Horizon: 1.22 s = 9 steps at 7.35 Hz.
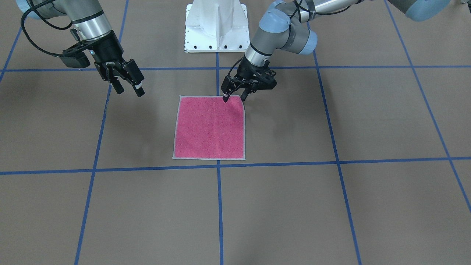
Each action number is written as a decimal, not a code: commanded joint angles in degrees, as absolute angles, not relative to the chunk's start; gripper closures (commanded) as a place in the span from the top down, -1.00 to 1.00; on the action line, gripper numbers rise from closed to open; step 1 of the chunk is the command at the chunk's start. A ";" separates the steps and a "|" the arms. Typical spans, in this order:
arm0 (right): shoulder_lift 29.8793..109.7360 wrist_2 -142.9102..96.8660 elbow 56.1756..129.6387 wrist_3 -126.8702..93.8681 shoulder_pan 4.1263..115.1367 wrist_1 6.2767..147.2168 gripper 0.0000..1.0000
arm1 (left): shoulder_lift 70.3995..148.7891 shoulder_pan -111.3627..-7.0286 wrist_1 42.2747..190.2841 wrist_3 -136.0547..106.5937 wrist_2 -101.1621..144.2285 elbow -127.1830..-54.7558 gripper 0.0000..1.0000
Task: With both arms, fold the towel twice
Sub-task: 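Lower and close the left gripper on the towel's near corner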
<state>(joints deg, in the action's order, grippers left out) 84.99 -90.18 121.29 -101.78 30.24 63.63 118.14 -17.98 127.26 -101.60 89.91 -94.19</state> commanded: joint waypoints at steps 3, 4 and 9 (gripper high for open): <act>84.99 -90.17 121.20 -101.78 30.23 63.63 0.97 | 119.88 -17.84 127.27 -101.95 89.91 -94.48 0.67; 84.99 -90.09 121.20 -101.78 30.23 63.63 0.97 | 119.97 -17.84 127.35 -102.56 89.91 -94.74 0.66; 84.99 -89.65 121.20 -101.69 30.06 63.63 0.97 | 119.27 -18.02 127.18 -102.04 90.09 -94.31 0.12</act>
